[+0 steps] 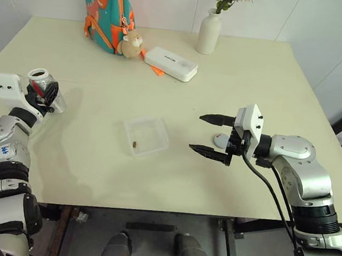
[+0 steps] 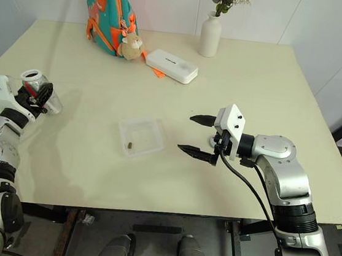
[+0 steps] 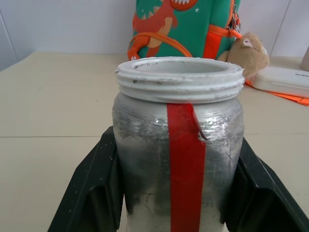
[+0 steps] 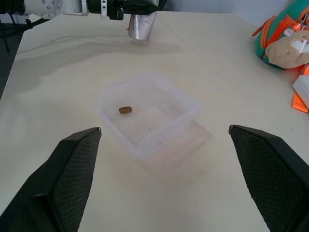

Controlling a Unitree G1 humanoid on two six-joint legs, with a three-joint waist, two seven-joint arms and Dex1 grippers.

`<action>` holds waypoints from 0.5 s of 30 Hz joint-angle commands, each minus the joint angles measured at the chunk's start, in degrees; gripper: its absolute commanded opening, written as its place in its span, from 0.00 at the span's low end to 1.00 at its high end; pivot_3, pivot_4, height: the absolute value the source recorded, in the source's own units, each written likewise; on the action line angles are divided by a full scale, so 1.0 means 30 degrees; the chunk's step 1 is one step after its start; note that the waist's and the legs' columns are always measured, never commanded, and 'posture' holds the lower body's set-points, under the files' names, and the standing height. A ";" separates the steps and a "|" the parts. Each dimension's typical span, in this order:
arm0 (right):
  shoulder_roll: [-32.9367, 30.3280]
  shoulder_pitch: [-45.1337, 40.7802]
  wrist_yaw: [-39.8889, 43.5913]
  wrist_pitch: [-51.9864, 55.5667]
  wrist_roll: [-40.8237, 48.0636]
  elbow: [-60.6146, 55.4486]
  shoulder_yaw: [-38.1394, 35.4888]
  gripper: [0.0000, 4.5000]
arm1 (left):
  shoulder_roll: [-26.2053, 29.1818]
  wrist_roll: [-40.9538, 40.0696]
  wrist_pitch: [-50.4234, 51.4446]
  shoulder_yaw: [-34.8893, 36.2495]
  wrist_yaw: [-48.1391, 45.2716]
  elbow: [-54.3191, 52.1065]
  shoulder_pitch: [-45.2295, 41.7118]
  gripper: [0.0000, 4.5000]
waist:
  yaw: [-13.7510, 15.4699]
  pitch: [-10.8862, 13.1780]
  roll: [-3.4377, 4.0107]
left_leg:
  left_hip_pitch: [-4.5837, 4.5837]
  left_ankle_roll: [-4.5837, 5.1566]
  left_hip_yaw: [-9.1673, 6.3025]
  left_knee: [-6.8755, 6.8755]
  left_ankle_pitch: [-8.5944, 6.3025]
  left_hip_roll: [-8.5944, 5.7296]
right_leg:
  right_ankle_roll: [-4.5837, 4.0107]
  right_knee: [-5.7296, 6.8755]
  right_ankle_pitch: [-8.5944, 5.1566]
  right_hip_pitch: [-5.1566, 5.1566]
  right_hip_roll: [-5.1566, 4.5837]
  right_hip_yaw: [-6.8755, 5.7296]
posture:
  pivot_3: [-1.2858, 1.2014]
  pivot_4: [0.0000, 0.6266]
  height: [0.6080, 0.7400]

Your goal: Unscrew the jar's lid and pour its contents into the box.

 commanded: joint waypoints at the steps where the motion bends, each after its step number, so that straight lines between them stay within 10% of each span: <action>1: -0.0006 -0.0176 -0.0146 -0.0227 0.0183 -0.0622 -0.0384 1.00 | 0.0007 -0.0420 -0.0728 0.0356 -0.0938 -0.0108 0.0382 0.63 | 0.0005 0.0000 -0.0001 | 0.0000 0.0000 0.0000 -0.0001 0.0000 0.0000 | 0.0000 0.0000 0.0000 0.0001 0.0000 0.0000 | 0.52 0.24 1.00; 7: 0.0044 -0.0058 -0.0381 -0.0190 0.0235 -0.0767 -0.0413 1.00 | 0.0106 -0.0383 -0.0524 0.0420 -0.1140 -0.0768 0.1441 0.99 | 0.0003 -0.0001 -0.0001 | 0.0003 0.0000 0.0000 -0.0003 0.0000 0.0000 | 0.0000 0.0000 0.0000 0.0001 -0.0001 0.0001 | 0.52 0.24 1.00; 15: 0.0163 0.0089 -0.0720 -0.0155 0.0367 -0.1015 -0.0548 1.00 | 0.0349 -0.0937 0.2748 0.0704 -0.0463 -0.8106 0.6316 0.99 | -0.0054 -0.0001 -0.0001 | 0.0004 -0.0001 0.0002 -0.0022 -0.0002 0.0004 | -0.0003 -0.0007 -0.0001 -0.0001 -0.0001 0.0008 | 0.52 0.24 1.00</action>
